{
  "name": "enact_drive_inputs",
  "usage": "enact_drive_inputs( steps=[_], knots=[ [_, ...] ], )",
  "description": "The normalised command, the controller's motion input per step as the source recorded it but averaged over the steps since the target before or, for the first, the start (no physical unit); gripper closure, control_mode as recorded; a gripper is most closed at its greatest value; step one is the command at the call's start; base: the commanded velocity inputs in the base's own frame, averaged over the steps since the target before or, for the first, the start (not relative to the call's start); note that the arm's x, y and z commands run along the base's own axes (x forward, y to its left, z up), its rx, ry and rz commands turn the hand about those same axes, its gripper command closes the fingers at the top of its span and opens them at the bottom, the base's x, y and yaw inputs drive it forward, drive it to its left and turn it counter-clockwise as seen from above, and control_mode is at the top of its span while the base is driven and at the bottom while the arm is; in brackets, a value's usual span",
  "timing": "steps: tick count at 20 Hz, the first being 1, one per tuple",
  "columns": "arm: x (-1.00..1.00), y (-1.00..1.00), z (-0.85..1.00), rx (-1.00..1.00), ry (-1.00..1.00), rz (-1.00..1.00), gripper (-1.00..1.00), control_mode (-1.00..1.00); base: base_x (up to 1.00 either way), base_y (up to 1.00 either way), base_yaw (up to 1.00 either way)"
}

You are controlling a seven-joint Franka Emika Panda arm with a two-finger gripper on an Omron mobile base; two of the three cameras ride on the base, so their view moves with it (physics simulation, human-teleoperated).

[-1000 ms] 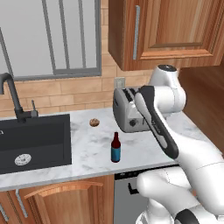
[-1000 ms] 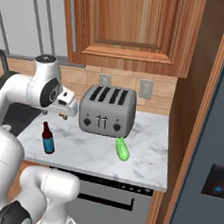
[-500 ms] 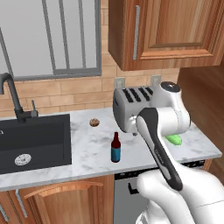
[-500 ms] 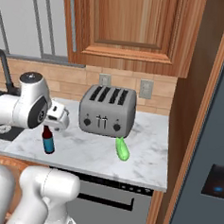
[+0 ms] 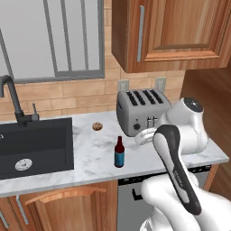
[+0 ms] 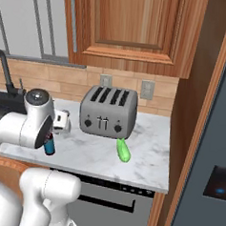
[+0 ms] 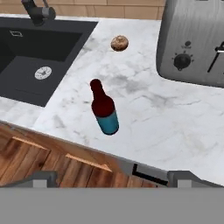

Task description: Place the beer on the top shelf of the fridge to keep it out of children's reach, and place the corn and mushroom on lower shelves for easy access.

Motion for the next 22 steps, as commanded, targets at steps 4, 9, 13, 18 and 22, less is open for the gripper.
enact_drive_inputs(
  steps=[4,9,13,18,22],
  knots=[
    [0.00,-0.06,-0.05,0.09,-0.08,0.33,-1.00,-1.00,0.00,0.00,0.00],
    [0.00,0.00,-0.16,0.07,-0.06,0.34,-1.00,-1.00,0.00,0.00,0.00],
    [0.03,0.01,-0.18,0.10,-0.10,0.26,-1.00,-1.00,0.00,0.00,0.00],
    [0.11,0.09,-0.17,0.11,-0.11,0.19,-1.00,-1.00,0.00,0.00,0.00],
    [0.19,0.10,-0.15,0.12,-0.10,0.16,-1.00,-1.00,0.00,0.00,0.00]
  ],
)
